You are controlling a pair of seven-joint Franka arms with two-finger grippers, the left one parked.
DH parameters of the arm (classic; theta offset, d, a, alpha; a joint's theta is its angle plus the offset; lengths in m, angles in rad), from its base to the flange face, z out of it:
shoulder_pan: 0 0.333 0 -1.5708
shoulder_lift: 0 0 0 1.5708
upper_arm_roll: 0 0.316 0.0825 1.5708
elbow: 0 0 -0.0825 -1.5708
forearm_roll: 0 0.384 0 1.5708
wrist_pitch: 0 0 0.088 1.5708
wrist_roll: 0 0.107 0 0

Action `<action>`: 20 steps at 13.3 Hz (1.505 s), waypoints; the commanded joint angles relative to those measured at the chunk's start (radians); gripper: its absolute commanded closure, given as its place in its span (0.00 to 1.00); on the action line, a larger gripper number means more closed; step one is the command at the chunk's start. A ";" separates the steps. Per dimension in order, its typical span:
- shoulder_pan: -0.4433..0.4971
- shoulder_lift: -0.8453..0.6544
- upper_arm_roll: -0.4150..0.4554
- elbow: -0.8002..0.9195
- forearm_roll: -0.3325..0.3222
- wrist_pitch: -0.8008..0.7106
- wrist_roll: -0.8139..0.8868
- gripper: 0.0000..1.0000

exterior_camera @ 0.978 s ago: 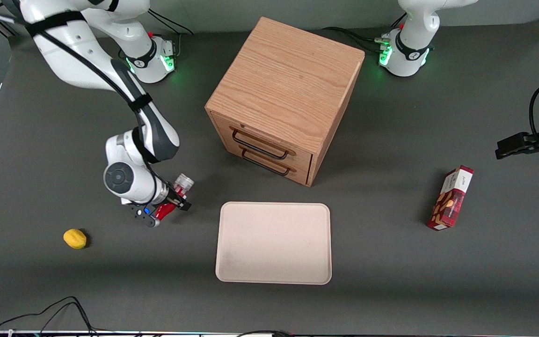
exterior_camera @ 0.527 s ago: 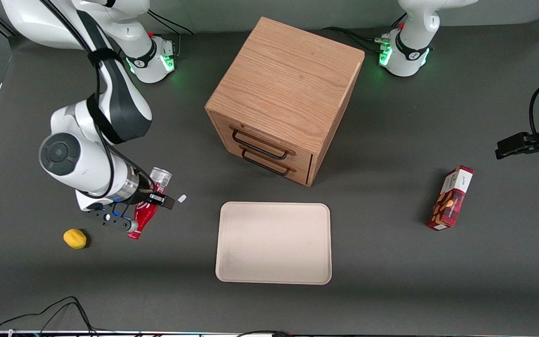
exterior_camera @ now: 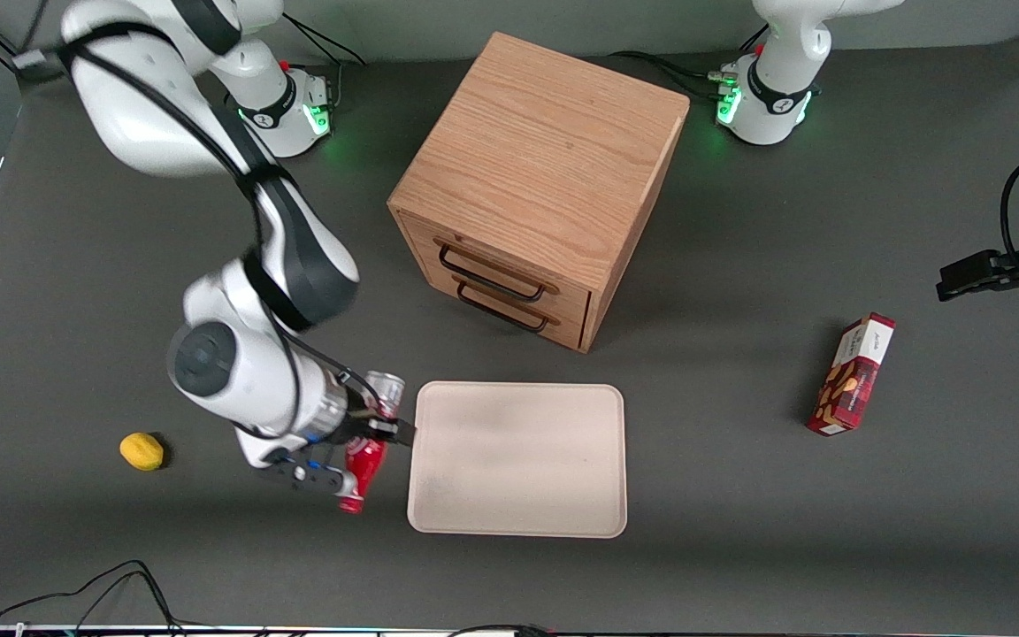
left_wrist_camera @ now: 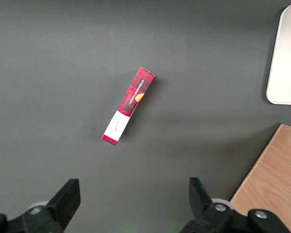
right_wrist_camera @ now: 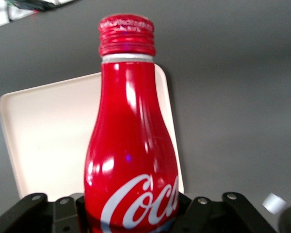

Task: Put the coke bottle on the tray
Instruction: 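Lift the bottle and carry it over the cream tray, then lower the bottle onto the tray and open the right gripper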

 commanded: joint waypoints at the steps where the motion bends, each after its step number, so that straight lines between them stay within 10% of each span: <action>1: 0.030 0.173 0.008 0.107 -0.009 0.092 -0.020 1.00; 8: 0.053 0.267 -0.003 0.105 -0.012 0.218 -0.018 1.00; 9: 0.055 0.268 -0.003 0.104 -0.012 0.219 -0.015 0.83; 11: 0.058 0.275 -0.006 0.101 -0.018 0.232 -0.017 0.00; 20: 0.063 0.273 -0.006 0.088 -0.050 0.238 -0.015 0.00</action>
